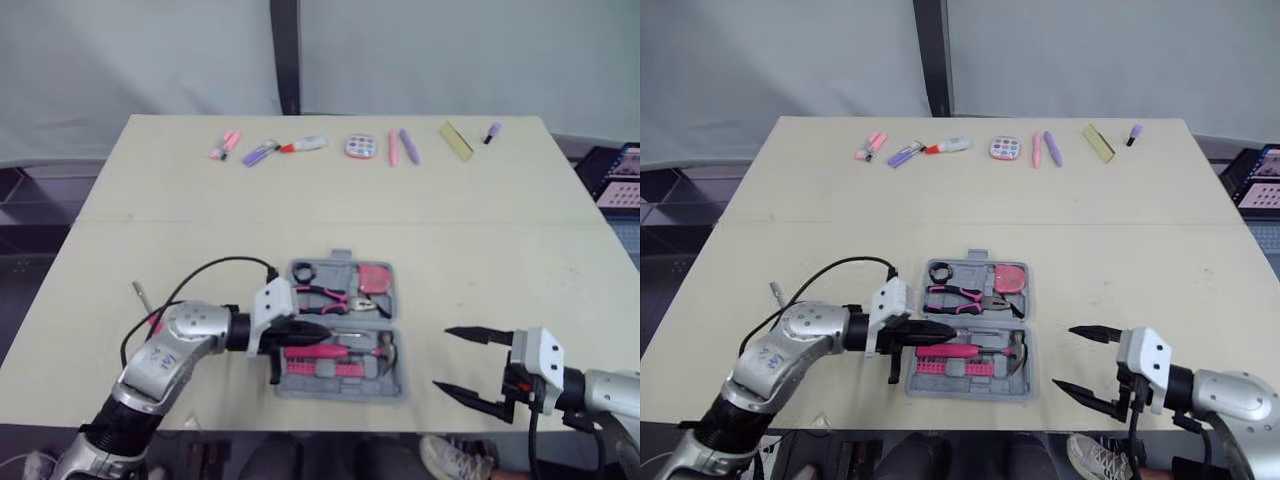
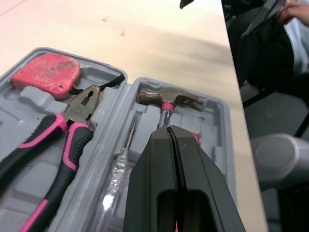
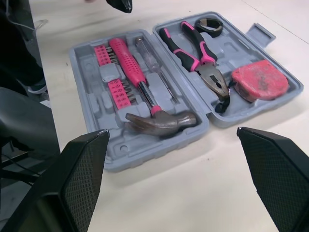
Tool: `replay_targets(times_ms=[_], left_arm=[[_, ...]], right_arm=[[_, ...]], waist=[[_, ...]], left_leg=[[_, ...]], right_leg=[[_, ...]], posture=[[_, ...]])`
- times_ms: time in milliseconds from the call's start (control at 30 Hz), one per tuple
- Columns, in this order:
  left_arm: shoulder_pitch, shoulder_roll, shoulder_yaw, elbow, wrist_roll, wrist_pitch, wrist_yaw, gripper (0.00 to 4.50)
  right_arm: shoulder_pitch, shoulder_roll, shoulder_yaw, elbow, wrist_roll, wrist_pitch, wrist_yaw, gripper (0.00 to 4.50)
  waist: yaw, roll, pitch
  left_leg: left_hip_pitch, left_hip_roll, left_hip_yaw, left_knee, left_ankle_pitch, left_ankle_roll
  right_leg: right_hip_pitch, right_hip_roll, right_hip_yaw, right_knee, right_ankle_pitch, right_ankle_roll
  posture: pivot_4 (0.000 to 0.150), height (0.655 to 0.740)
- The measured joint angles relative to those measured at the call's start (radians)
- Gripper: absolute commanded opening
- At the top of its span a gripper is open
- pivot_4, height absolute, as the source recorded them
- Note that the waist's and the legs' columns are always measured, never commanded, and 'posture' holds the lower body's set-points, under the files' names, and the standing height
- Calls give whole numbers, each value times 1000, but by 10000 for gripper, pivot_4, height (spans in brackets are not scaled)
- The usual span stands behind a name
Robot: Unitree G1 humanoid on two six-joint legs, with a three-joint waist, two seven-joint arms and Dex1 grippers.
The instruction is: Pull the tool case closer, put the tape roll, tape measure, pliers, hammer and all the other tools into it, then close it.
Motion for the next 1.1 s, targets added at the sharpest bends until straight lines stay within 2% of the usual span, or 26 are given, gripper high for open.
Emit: replay_targets(times_ms=[167,433,833,1100], left_arm=[[8,-36,-65,124,86,-199,-22,112],[-9,-94,-95,264,164,-330,-13,112],[-26,-151,-129,320,221,-360,-4,112],[-37,-154,-130,346,235,-351,-3,112]], right_arm=[[-8,11,-2,1,0,-1,-10,45000],[-7,10,-25,1,0,0,-10,45000],[7,10,-37,1,-2,0,-15,45000],[31,10,-44,-5,-2,0,-27,45000]], waist=[[-1,0,0],[-2,0,0],[-2,0,0],[-1,0,0]], left_leg=[[0,0,0,0,0,0],[0,0,0,0,0,0],[0,0,0,0,0,0],[0,0,0,0,0,0]], right_leg=[[0,0,0,1,0,0],[0,0,-1,2,0,0],[0,0,-1,2,0,0],[0,0,-1,2,0,0]], posture=[[1500,7400],[1500,7400],[1500,7400],[1500,7400]])
